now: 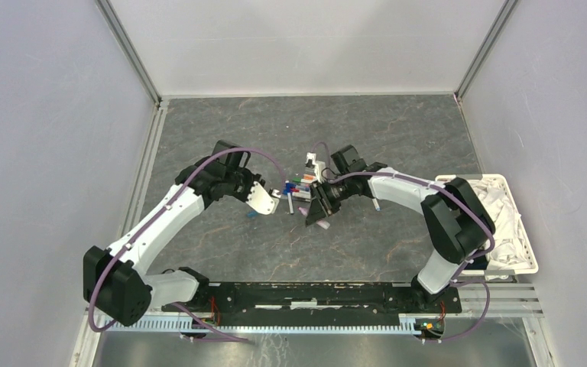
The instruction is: Open the pen caps
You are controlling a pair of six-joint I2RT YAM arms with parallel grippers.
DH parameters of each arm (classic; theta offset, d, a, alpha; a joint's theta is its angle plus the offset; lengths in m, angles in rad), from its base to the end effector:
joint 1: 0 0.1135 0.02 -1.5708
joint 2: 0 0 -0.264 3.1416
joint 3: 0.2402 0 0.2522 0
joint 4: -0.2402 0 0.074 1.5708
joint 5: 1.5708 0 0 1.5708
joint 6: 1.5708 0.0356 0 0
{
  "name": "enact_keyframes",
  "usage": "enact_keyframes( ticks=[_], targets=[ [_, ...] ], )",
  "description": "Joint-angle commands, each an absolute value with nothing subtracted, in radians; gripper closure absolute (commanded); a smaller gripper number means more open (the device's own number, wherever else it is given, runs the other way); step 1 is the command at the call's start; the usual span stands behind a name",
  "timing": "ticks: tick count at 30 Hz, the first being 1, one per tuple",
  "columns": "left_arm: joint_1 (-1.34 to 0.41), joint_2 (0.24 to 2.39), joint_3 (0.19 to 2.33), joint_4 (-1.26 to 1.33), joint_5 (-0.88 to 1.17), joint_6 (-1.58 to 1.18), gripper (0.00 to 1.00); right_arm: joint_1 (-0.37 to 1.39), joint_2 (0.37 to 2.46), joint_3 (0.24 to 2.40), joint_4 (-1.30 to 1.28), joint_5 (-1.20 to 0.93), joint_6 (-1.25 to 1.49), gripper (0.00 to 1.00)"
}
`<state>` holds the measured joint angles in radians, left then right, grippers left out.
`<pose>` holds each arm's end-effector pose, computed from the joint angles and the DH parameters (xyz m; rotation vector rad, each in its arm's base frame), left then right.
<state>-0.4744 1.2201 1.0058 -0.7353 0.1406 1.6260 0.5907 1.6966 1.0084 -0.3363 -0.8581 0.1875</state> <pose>0.2157 -0.1164 0.2791 2.2243 1.2093 0.2929 0.2599 0.2067 0.1831 -0.8558 2.5062 1.3910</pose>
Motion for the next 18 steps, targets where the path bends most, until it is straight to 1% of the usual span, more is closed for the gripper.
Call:
enact_keyframes(
  ticks=[1, 3, 5, 6, 9, 11, 14, 17, 18],
  targets=[
    [-0.479, 1.288, 1.053, -0.747, 0.123, 1.423, 0.98, 0.485, 1.578, 1.052, -0.381, -0.666, 0.146, 0.99],
    [-0.479, 1.343, 1.083, -0.772, 0.129, 1.295, 0.98, 0.420, 1.553, 1.060, -0.402, -0.547, 0.159, 1.00],
    [-0.477, 1.395, 1.095, -0.776, 0.131, 1.196, 0.98, 0.376, 1.534, 1.070, -0.437, -0.334, 0.172, 0.97],
    [-0.477, 1.417, 1.095, -0.771, 0.133, 1.158, 0.98, 0.361, 1.531, 1.077, -0.458, -0.219, 0.168, 0.97],
    [-0.476, 1.470, 1.074, -0.721, 0.135, 1.068, 0.98, 0.326, 1.534, 1.074, -0.476, 0.036, 0.167, 0.97],
    [-0.473, 1.500, 1.053, -0.677, 0.132, 1.031, 0.98, 0.303, 1.540, 1.055, -0.463, 0.164, 0.167, 0.96],
    [-0.449, 1.556, 1.028, -0.617, 0.128, 1.003, 0.98, 0.276, 1.563, 1.031, -0.449, 0.281, 0.179, 0.95],
    [-0.424, 1.611, 1.027, -0.583, 0.124, 0.981, 0.98, 0.255, 1.595, 1.015, -0.421, 0.300, 0.190, 0.94],
    [-0.419, 1.624, 1.026, -0.569, 0.123, 0.976, 0.98, 0.253, 1.612, 1.011, -0.416, 0.305, 0.193, 0.92]
  ],
)
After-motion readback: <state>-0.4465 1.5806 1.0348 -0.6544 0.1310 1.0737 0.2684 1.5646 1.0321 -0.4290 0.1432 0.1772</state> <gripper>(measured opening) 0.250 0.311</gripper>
